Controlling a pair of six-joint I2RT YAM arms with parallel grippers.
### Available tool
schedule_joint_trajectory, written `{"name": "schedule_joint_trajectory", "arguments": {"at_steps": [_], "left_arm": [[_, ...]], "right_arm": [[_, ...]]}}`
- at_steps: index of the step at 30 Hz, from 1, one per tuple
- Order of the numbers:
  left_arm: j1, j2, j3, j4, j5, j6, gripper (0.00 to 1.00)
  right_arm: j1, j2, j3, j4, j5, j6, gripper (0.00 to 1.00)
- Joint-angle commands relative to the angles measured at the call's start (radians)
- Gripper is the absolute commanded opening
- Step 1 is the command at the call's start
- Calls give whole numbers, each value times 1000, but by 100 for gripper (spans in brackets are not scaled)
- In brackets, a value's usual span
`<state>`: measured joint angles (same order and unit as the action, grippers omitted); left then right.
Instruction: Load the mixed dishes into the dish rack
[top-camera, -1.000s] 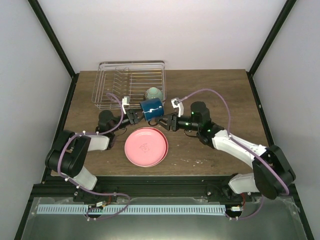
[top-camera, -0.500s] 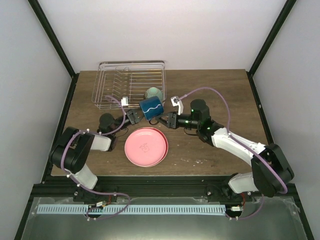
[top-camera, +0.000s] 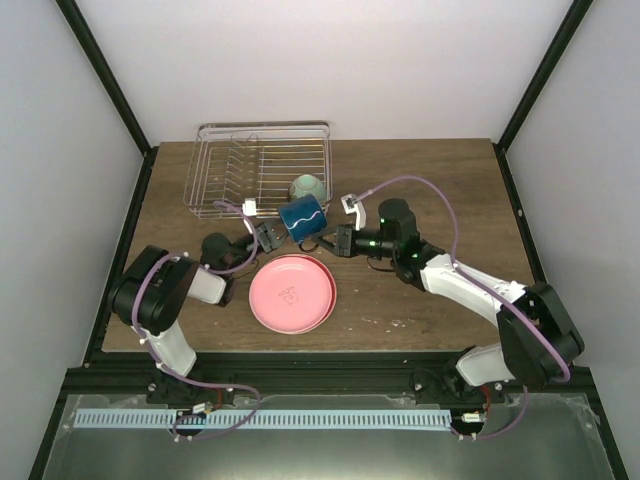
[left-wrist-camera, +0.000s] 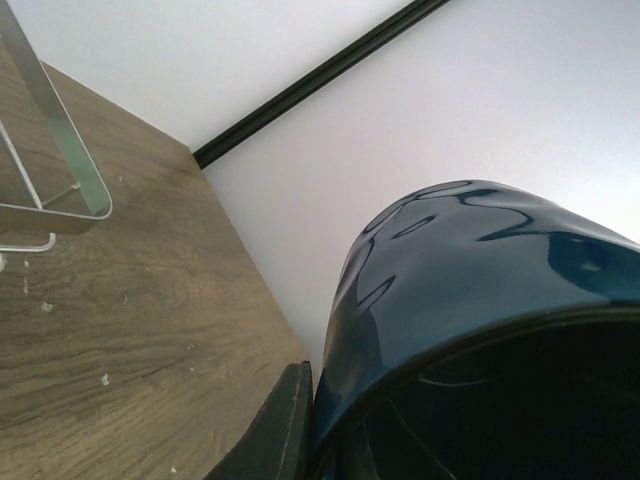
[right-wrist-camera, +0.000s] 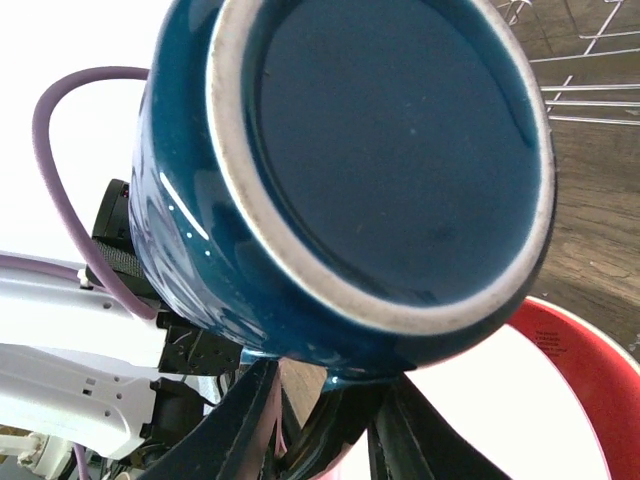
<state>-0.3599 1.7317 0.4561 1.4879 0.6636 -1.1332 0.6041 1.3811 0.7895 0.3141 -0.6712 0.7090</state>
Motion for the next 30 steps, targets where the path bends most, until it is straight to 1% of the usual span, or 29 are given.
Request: {"name": "schedule_joint_trajectory", "arguments": {"at_steps": [1, 5, 10, 13, 18, 20, 28, 30], "left_arm": [[-47, -12, -1, -1, 72, 49, 2], [-47, -32, 7, -104, 57, 105, 14], [-45, -26, 9, -141, 53, 135, 27], [-42, -8, 9, -126, 53, 130, 30], [-31, 11, 6, -104, 63, 118, 32], [-26, 9, 4, -111, 65, 120, 35], [-9, -26, -13, -186, 67, 160, 59], [-6, -38, -20, -216, 66, 171, 72]], "right_arm": [[2, 1, 82, 96, 69, -74, 4], [-4, 4, 82, 99, 91, -75, 1], [-9, 10, 85, 107, 112, -72, 1], [-12, 15, 85, 116, 120, -71, 1], [-13, 26, 87, 118, 123, -72, 1], [-15, 30, 86, 116, 127, -71, 1], [-30, 29, 85, 125, 138, -73, 1], [-37, 26, 86, 126, 141, -74, 1]]}}
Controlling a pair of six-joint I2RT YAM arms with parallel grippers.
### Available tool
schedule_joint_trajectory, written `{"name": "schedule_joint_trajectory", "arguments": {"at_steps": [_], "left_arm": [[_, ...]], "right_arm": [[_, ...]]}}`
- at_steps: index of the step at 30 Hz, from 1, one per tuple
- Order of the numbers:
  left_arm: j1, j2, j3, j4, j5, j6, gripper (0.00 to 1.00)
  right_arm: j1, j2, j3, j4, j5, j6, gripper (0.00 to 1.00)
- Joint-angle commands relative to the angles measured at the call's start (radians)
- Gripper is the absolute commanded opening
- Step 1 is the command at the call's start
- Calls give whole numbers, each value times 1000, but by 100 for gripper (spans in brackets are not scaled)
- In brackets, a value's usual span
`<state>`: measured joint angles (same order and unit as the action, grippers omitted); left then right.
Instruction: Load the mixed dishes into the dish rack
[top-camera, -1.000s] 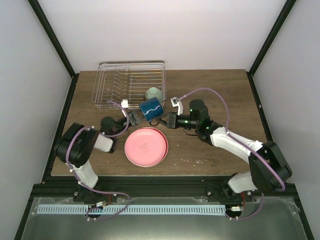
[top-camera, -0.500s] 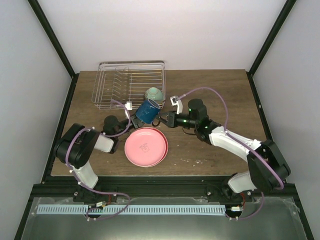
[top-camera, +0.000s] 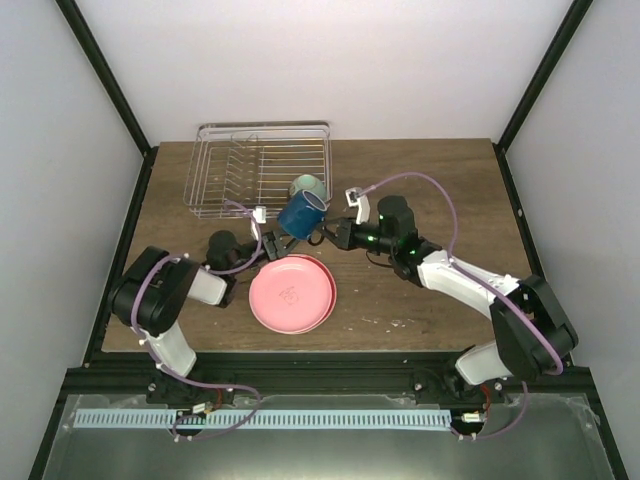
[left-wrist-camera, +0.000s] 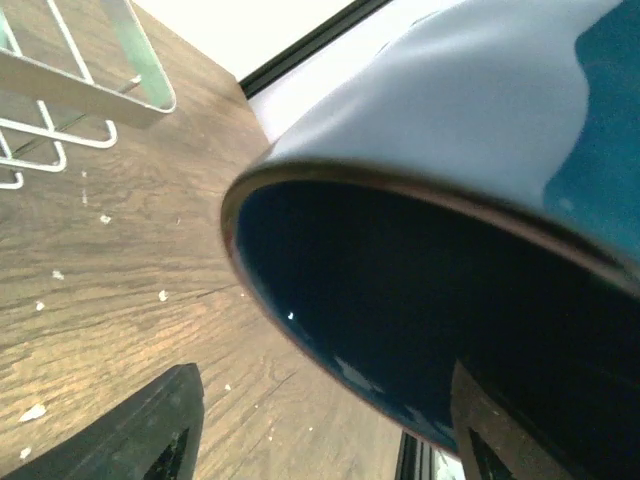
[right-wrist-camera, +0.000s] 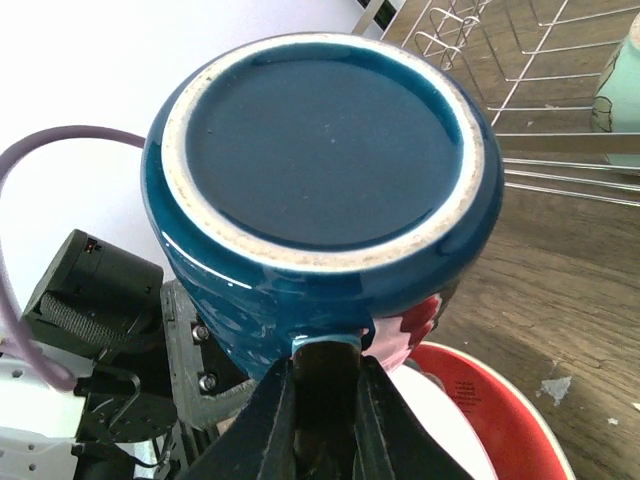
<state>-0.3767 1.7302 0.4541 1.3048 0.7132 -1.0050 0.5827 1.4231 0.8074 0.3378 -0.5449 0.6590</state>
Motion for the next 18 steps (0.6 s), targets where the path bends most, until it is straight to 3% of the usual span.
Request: {"name": "schedule_joint_trajectory", "arguments": {"at_steps": [1, 4, 8, 14, 18], "left_arm": [[14, -42, -20, -44, 16, 46, 79], [25, -58, -33, -68, 13, 51, 92], [41, -83, -47, -122, 4, 68, 100], [45, -164, -32, -271, -21, 139, 100], [45, -252, 6, -473, -53, 215, 100]], "right_arm": [[-18, -18, 69, 104, 13, -24, 1], [-28, -25, 76, 102, 19, -30, 1], [-40, -34, 93, 84, 33, -42, 1], [-72, -59, 94, 72, 48, -48, 1], [-102, -91, 87, 44, 77, -64, 1]]}}
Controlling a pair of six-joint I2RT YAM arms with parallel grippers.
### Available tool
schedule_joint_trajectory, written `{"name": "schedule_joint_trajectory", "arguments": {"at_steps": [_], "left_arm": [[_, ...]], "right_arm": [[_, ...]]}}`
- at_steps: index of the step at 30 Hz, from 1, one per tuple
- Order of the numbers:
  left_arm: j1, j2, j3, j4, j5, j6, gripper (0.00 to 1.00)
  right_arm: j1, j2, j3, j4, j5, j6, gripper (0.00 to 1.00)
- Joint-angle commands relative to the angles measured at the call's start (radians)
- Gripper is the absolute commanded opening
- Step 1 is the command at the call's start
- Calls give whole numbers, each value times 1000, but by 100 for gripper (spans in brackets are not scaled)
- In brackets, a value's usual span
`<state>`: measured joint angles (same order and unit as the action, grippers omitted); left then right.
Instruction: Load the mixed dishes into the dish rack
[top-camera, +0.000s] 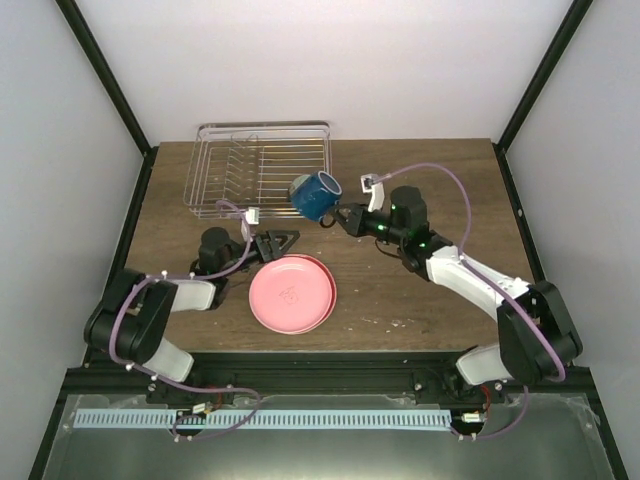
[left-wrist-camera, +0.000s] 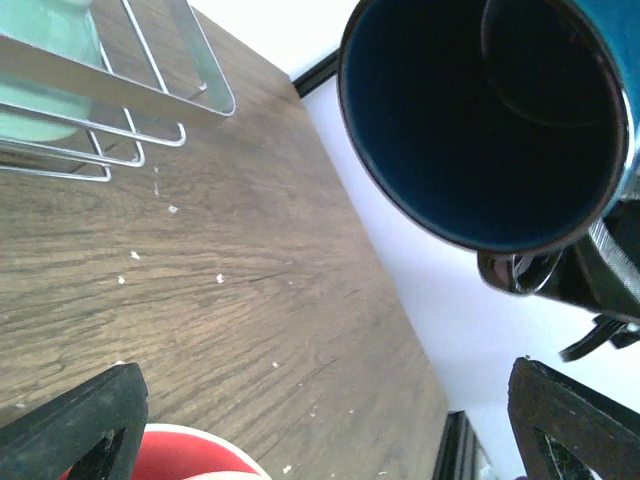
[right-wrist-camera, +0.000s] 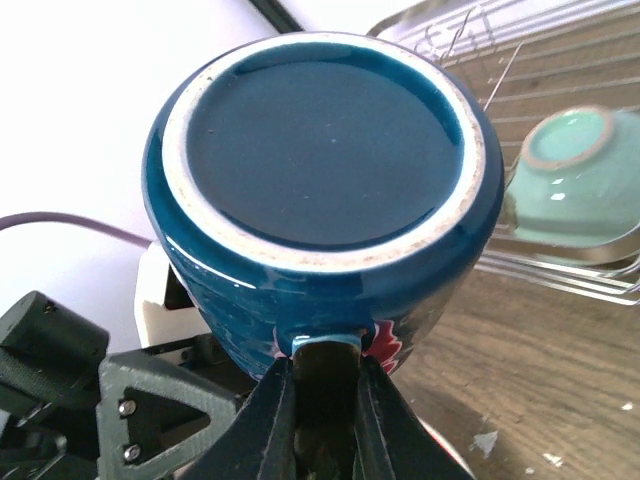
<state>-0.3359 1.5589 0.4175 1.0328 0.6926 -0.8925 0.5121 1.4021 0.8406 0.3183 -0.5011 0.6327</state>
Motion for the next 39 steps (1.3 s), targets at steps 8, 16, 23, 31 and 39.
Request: {"name": "schedule_joint_trajectory", "arguments": {"at_steps": [8, 16, 23, 31, 39], "left_arm": [[-1, -301, 216, -837, -273, 361, 100], [-2, -504, 382, -1291, -728, 543, 100], [6, -577, 405, -1401, -858, 590, 100], [21, -604, 379, -1422, -850, 580, 100], [24, -647, 361, -1452, -873, 570, 100]], "right_arm": [[-38, -22, 119, -10, 95, -99, 1], [-37, 197, 399, -120, 120, -190, 1], [-35, 467, 762, -289, 204, -290, 1], [-32, 791, 1187, -430, 264, -402, 1], [-32, 942, 1301, -383, 296, -498, 1]]}}
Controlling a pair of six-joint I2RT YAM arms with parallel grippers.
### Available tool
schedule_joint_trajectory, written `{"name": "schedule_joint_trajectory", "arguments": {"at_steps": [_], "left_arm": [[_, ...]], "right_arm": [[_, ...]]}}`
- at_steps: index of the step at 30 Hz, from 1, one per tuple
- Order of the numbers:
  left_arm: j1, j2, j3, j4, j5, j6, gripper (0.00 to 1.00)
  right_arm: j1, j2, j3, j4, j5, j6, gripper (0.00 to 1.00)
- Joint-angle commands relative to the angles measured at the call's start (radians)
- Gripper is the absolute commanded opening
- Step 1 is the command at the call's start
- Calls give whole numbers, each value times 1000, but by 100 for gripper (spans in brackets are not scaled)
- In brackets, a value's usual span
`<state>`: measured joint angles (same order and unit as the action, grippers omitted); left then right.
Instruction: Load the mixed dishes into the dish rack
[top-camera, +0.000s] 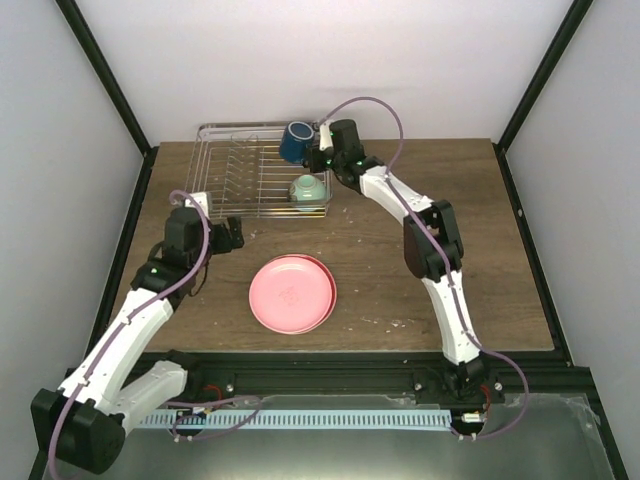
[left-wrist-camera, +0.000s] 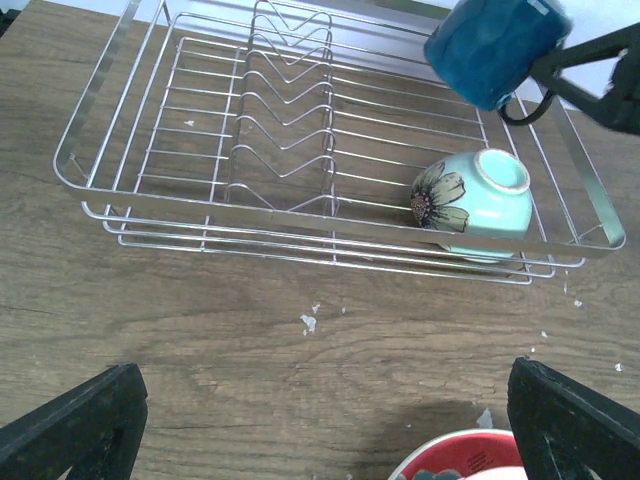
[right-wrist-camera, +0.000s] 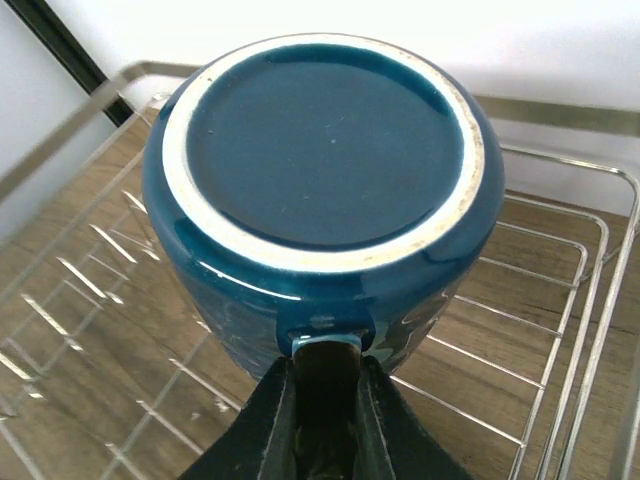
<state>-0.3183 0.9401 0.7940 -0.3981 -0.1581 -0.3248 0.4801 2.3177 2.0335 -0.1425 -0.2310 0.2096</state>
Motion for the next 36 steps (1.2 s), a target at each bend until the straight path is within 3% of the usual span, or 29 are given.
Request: {"name": "schedule_joint_trajectory", "arguments": {"at_steps": [1, 12, 20, 36], "left_arm": [[7, -31, -17, -19, -22, 1, 100], [8, -5, -19, -9, -3, -5, 100], [10, 56, -35, 11, 31, -11, 100], [10, 81, -29, 10, 54, -8, 100]], "right_arm": [[-1, 36, 113, 89, 25, -86, 1], [0, 163, 216, 102, 104, -215, 1], [-1, 183, 220, 48, 168, -256, 9], [0, 198, 208, 12, 153, -260, 17]]}}
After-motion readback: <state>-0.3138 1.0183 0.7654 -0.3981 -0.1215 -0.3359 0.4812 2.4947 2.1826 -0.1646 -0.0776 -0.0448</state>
